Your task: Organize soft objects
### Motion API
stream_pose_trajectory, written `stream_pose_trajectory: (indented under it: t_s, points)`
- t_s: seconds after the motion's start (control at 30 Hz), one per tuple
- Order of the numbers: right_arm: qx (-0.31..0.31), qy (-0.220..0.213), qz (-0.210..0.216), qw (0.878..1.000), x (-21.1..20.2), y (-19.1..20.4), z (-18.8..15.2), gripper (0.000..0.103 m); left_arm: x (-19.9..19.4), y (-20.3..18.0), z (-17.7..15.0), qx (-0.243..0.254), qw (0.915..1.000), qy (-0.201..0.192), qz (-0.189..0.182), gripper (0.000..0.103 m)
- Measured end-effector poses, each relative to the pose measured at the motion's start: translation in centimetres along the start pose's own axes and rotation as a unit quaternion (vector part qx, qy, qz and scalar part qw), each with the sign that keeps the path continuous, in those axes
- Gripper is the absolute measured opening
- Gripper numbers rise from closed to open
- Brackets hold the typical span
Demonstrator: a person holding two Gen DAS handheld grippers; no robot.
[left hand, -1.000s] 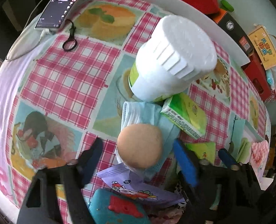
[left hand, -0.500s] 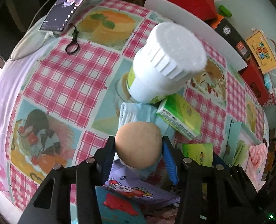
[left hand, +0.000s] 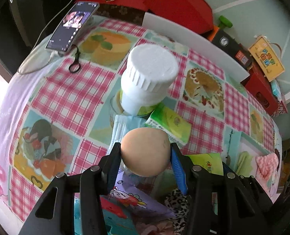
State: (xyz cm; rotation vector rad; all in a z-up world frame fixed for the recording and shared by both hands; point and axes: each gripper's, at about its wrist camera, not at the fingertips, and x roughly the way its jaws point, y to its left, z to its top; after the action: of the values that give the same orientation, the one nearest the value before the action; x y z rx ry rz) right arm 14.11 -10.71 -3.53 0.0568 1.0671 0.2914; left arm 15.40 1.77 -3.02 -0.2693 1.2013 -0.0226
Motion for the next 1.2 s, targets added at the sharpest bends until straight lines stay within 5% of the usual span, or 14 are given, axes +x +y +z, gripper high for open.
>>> stream_pose_trajectory:
  t_s: [1.0, 1.2]
  points:
    - [0.025, -0.102, -0.033, 0.994, -9.4, -3.1, 0.0, 0.069, -7.3, -2.8, 0.7, 0.057, 0.9930, -0.099, -0.032, 0.051]
    - [0.055, -0.117, -0.056, 0.990, -11.3, -5.9, -0.7, 0.058, -7.7, -4.6, 0.1, 0.082, 0.9903, -0.104, -0.042, 0.051]
